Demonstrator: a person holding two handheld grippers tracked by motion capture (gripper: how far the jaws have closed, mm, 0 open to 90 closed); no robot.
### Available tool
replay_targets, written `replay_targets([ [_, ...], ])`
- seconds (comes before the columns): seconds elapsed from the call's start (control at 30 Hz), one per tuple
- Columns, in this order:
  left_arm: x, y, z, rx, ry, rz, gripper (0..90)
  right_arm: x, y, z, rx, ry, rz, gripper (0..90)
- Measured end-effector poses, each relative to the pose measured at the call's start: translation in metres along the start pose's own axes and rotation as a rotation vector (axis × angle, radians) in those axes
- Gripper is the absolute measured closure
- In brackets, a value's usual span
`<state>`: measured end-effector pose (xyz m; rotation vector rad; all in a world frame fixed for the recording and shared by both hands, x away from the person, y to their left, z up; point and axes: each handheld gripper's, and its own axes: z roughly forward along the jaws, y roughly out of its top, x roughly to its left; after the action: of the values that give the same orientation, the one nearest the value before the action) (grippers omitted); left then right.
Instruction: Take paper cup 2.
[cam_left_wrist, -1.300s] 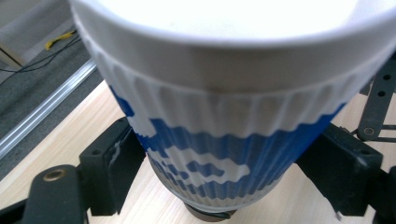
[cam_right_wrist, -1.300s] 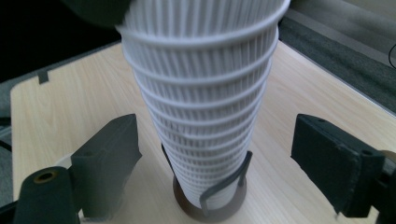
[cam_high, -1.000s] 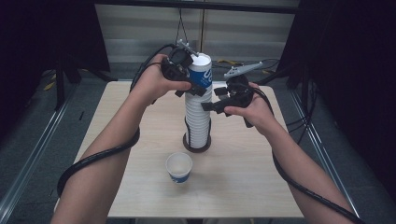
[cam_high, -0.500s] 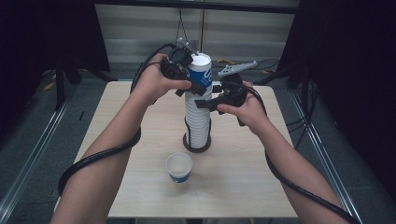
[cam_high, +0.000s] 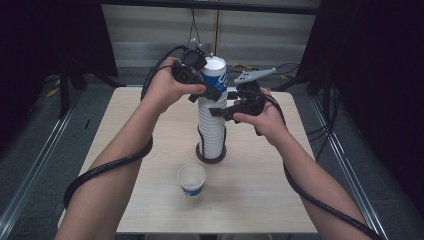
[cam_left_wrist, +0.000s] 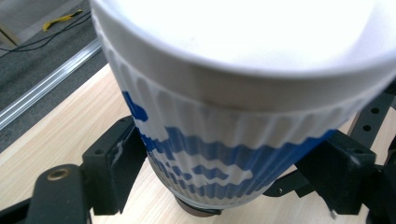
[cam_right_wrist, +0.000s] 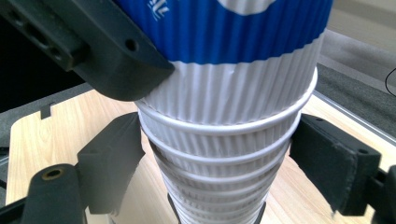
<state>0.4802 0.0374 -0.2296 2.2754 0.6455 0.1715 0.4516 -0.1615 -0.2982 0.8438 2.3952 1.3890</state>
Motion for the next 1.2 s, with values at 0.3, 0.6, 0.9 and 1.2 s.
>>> replay_targets([
  [0.3, 0.000, 0.001, -0.003, -0.007, -0.006, -0.013, 20.7, 0.001, -0.001, -0.001, 0.007, -0.003, -0.021, 17.8],
  [0.6, 0.001, 0.001, -0.005, 0.003, 0.001, -0.027, 21.0, 0.001, -0.002, -0.001, 0.007, -0.007, -0.039, 21.4],
  [0.9, 0.000, 0.003, -0.007, 0.004, 0.006, -0.037, 21.5, 0.001, -0.003, 0.000, 0.003, -0.007, -0.033, 21.6],
  [1.2, 0.000, 0.005, -0.013, -0.020, 0.001, -0.039, 22.5, 0.002, -0.004, -0.001, 0.005, -0.012, -0.034, 21.7],
])
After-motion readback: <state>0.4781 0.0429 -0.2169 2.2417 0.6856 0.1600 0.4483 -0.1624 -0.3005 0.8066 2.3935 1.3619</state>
